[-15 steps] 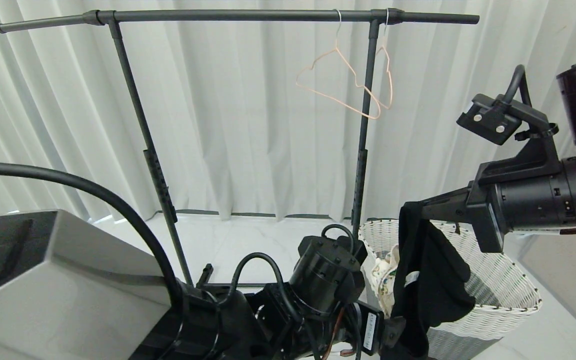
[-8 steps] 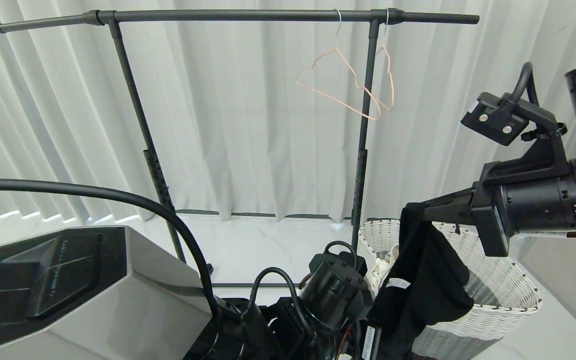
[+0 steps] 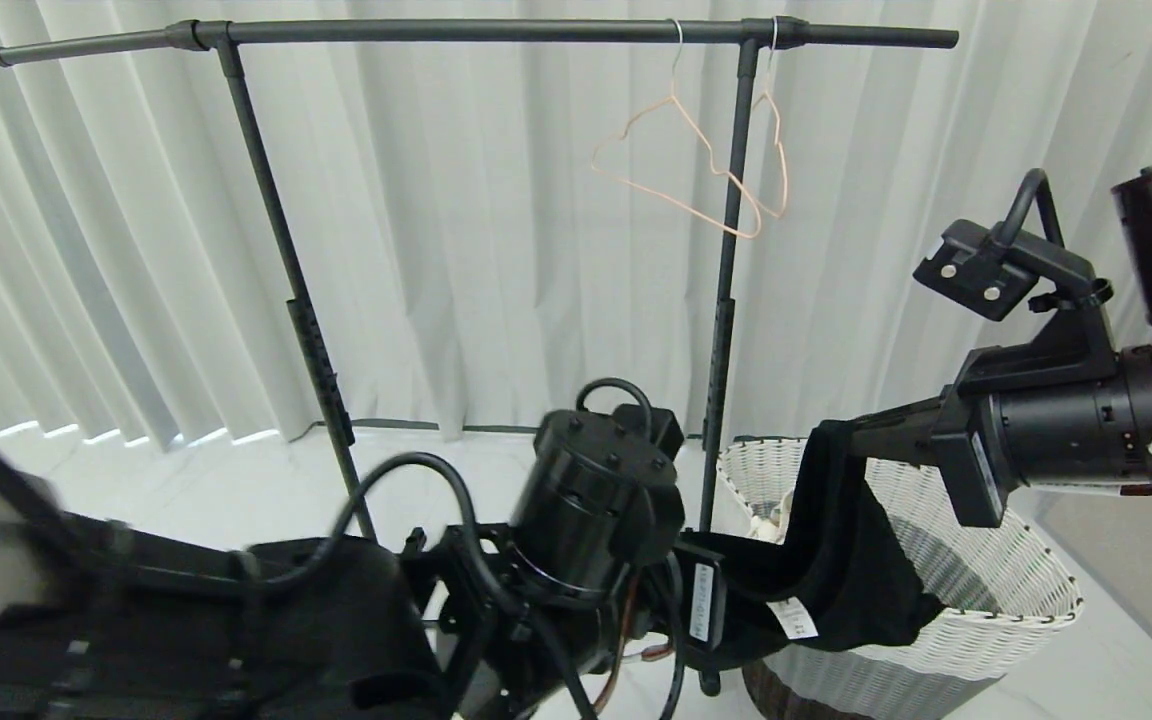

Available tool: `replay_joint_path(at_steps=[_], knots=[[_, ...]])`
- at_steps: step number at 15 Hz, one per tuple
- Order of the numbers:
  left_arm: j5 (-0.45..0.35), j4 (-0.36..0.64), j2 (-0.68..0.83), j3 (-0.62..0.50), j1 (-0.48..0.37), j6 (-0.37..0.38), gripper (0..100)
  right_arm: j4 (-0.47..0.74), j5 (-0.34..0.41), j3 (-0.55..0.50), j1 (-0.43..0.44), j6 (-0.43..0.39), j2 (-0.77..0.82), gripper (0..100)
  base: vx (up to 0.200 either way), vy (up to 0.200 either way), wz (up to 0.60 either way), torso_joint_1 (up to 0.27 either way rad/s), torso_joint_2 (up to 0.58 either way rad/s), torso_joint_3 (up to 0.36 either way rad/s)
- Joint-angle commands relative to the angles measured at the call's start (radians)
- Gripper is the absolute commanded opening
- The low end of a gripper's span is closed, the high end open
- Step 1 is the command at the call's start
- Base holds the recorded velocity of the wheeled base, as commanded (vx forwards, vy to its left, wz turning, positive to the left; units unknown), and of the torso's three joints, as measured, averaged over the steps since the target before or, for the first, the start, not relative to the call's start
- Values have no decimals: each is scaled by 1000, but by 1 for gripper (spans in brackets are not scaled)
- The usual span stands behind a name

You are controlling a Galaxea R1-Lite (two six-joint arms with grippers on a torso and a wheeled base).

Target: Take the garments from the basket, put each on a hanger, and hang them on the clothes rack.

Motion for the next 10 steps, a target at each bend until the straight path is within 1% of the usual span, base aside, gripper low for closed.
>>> replay_joint_path(at_steps=[1, 2, 4, 5, 6, 7, 9, 10], knots=[[-8, 125, -218, -29, 23, -4, 0, -4, 1, 4, 0, 1, -2, 0, 0, 0, 0, 0, 0, 0], [-20, 315, -338, -94, 49, -4, 0, -64, 6, 2, 7, 17, 4, 0, 0, 0, 0, 0, 0, 0], [-28, 472, -396, -194, 69, 1, 0, -90, 8, 2, 25, 17, 3, 0, 0, 0, 0, 0, 0, 0], [-27, 588, -411, -270, 69, 12, 0, -96, 4, -1, 37, 17, -4, 0, 0, 0, 0, 0, 0, 0], [-25, 663, -419, -315, 66, 35, 0, -98, 1, -1, 42, 15, -14, 0, 0, 0, 0, 0, 0, 0], [-22, 688, -419, -332, 65, 76, 0, -96, 1, 2, 42, 13, -30, 0, 0, 0, 0, 0, 0, 0], [-16, 697, -421, -344, 66, 193, 0, -90, -2, 5, 42, 13, -62, 0, 0, 0, 0, 0, 0, 0], [-14, 718, -425, -356, 66, 245, 0, -89, -3, 4, 42, 13, -73, 0, 0, 0, 0, 0, 0, 0]])
